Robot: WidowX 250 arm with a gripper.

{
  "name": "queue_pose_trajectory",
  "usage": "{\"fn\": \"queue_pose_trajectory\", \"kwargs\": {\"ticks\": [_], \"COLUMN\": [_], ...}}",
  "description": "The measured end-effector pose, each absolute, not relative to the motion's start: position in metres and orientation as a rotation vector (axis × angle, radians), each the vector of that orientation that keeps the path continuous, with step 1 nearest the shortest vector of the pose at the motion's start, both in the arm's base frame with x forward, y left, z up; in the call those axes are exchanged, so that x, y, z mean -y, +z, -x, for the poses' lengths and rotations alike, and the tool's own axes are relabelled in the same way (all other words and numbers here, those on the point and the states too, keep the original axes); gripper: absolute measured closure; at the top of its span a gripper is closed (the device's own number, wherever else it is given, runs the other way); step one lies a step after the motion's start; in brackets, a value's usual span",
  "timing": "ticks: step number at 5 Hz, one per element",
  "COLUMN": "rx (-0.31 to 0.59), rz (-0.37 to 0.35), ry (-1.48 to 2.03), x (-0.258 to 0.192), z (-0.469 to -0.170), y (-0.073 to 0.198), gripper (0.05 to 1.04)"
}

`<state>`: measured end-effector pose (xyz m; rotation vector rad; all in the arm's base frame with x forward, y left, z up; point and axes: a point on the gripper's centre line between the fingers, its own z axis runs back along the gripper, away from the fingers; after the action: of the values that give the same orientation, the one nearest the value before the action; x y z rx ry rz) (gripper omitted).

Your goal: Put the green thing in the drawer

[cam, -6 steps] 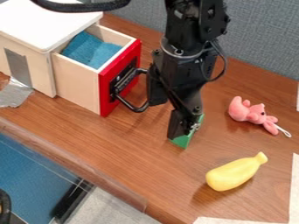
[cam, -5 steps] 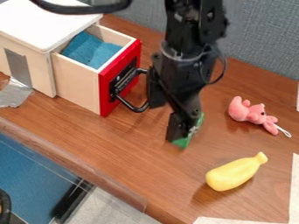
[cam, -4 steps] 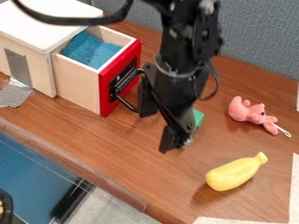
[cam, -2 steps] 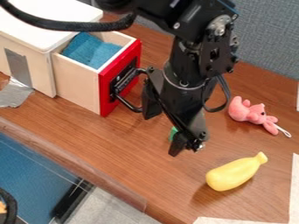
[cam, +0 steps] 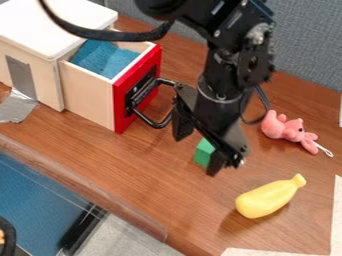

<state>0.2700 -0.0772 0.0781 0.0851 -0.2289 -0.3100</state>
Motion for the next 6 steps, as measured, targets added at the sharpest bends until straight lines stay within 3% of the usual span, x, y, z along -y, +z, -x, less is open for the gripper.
{"fn": "queue_pose_trajectory", "kwargs": {"ticks": [3, 6], "rx": [0.227, 0.226], "rz": [-0.017, -0.001], "ry": [-0.224, -0.163], "x": [0.068, 0.074], "z": [-0.321, -0.328], "y": [0.058, 0.045], "gripper": [0.083, 0.083]}}
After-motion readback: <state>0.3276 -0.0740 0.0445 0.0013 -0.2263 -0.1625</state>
